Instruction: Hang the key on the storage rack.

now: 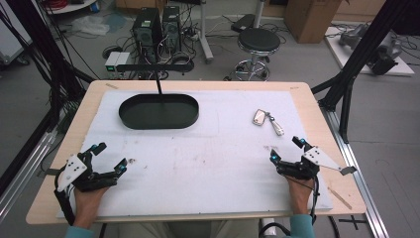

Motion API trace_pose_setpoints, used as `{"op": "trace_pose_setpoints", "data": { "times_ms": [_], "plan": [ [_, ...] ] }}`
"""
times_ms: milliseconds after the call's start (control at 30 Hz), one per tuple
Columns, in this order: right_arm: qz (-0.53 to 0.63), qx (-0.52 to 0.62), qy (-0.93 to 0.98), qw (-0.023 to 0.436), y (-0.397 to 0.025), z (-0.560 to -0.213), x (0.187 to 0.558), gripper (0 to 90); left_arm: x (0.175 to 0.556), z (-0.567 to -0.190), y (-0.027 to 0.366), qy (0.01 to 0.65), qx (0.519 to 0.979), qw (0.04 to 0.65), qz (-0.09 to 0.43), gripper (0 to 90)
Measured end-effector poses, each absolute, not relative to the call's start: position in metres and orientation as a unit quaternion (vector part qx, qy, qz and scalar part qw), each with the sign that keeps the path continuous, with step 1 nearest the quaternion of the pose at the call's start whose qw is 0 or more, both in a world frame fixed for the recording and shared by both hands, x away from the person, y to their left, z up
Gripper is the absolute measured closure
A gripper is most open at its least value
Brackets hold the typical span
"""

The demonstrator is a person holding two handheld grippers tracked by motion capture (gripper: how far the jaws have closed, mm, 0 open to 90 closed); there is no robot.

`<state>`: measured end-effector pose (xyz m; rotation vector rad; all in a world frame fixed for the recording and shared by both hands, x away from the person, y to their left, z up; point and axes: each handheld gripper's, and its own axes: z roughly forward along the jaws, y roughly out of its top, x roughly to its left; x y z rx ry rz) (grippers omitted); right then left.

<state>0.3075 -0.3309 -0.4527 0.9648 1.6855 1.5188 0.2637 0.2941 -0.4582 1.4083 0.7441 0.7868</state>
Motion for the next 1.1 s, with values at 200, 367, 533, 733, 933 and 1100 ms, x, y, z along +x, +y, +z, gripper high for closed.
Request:
{"op": "trace_pose_setpoints", "data": {
  "times_ms": [200,367,533,733,933,1100],
  "plan": [
    [0.563,0.367,0.664,0.328,-0.334,-0.427,0.318,1.3,0.264,-0.458,0.294,0.325,0.615,0.631,0.344,6.3],
    [0.545,0.372,0.681,0.317,-0.337,-0.401,0.334,1.3,0.264,-0.458,0.294,0.325,0.615,0.630,0.344,6.3],
    [0.536,0.378,0.695,0.294,-0.337,-0.389,0.348,1.3,0.264,-0.458,0.294,0.326,0.615,0.630,0.344,6.3],
    [0.516,0.411,0.705,0.262,-0.341,-0.381,0.369,1.3,0.264,-0.458,0.294,0.326,0.615,0.630,0.344,6.3],
    [0.469,0.438,0.726,0.248,-0.347,-0.376,0.389,1.3,0.264,-0.458,0.294,0.326,0.615,0.630,0.345,6.3],
    [0.433,0.448,0.744,0.241,-0.348,-0.374,0.405,1.3,0.264,-0.458,0.294,0.327,0.615,0.630,0.345,6.3]
  ]
}}
